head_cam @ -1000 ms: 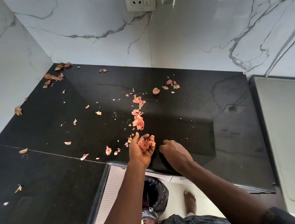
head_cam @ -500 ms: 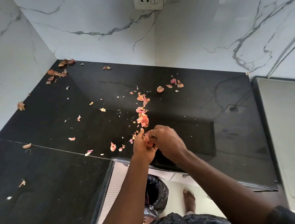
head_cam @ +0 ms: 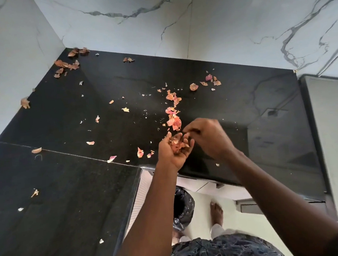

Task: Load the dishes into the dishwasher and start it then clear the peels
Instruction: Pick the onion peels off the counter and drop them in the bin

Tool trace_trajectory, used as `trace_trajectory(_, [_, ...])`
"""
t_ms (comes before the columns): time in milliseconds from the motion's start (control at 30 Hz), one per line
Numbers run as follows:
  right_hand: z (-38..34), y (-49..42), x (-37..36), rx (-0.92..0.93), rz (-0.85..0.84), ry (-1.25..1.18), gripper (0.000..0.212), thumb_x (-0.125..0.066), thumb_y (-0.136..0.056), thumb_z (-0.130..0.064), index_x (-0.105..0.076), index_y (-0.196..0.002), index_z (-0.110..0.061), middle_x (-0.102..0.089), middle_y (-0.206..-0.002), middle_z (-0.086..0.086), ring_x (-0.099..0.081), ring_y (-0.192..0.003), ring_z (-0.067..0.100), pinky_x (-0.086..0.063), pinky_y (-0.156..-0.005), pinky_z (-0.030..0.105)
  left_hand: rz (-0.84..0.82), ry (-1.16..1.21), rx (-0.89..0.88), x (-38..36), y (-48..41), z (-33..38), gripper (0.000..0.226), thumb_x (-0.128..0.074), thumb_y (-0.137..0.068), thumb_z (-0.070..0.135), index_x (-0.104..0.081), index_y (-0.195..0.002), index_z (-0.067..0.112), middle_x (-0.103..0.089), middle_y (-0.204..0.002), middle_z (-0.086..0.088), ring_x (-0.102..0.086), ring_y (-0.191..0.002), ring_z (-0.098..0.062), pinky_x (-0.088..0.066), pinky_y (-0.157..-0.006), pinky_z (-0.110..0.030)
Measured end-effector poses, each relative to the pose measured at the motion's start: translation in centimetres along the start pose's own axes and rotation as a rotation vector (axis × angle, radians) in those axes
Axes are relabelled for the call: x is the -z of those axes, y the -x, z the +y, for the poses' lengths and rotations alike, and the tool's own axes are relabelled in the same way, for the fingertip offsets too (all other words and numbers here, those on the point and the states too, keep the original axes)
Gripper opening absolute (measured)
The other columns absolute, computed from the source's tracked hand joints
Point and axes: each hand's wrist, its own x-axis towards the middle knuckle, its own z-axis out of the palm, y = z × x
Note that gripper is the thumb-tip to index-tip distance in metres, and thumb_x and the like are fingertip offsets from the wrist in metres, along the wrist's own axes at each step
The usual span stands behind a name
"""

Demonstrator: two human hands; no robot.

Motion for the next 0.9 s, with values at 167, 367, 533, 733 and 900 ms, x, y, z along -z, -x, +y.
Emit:
trace_trajectory(167, [6.8, 1.7, 0.2, -0.269, -0.114, 0.219, 0.015, -0.072, -0.084, -0.012, -0.077, -0.098, -0.017, -0.072, -0.098, 0.003, -0.068, -0.095, 0.022, -0.052, -0.085, 0.031, -0.047, -0.008, -0.014, -0.3, -0.9, 0.6, 0.037, -0.047, -0.102, 0.03, -0.063, -0.084, 0.002, -0.067, -0.078, -0.015, -0.061, -0.061, -0.019, -0.062, -0.067, -0.034])
trace_trajectory(367, [9.6, 4.7, -0.4, -0.173, -0.457, 0.312, 0.051, -0.084, -0.078, -0.024, -0.067, -0.125, -0.014, -0.054, -0.119, 0.004, -0.051, -0.109, 0.025, -0.046, -0.094, 0.037, -0.056, -0.005, -0.032, -1.4, -1.6, 0.8, 0.031, -0.049, -0.099, 0.027, -0.064, -0.083, 0.005, -0.066, -0.08, -0.014, -0.06, -0.065, -0.018, -0.061, -0.067, -0.033])
trace_trajectory(533, [10.6, 6.1, -1.0, 0.039, -0.328, 0.379, 0.016, -0.069, -0.086, -0.011, -0.075, -0.1, -0.018, -0.062, -0.096, 0.0, -0.061, -0.088, 0.021, -0.052, -0.074, 0.033, -0.002, -0.001, -0.063, -2.4, -2.0, 0.5, 0.032, -0.048, -0.1, 0.026, -0.064, -0.085, 0.003, -0.067, -0.077, -0.014, -0.06, -0.061, -0.018, -0.061, -0.066, -0.033])
trace_trajectory(733, [10.6, 2.7, -0.5, -0.016, -0.326, 0.277, 0.013, -0.06, -0.087, -0.011, -0.069, -0.083, -0.02, -0.061, -0.085, -0.004, -0.063, -0.076, 0.02, -0.053, -0.068, 0.037, 0.065, -0.035, -0.092, -3.2, -2.5, -0.4, 0.029, -0.051, -0.1, 0.026, -0.064, -0.087, 0.004, -0.068, -0.077, -0.013, -0.062, -0.064, -0.018, -0.06, -0.067, -0.034])
trace_trajectory(900, [10.1, -2.0, 1.9, -0.145, -0.099, -0.078, 0.017, -0.069, -0.082, -0.006, -0.075, -0.085, -0.021, -0.068, -0.081, -0.012, -0.061, -0.072, -0.001, -0.051, -0.07, 0.018, 0.176, -0.023, -0.122, -3.6, -2.9, -1.8, 0.031, -0.05, -0.1, 0.025, -0.064, -0.084, 0.002, -0.069, -0.075, -0.015, -0.062, -0.068, -0.019, -0.057, -0.07, -0.037])
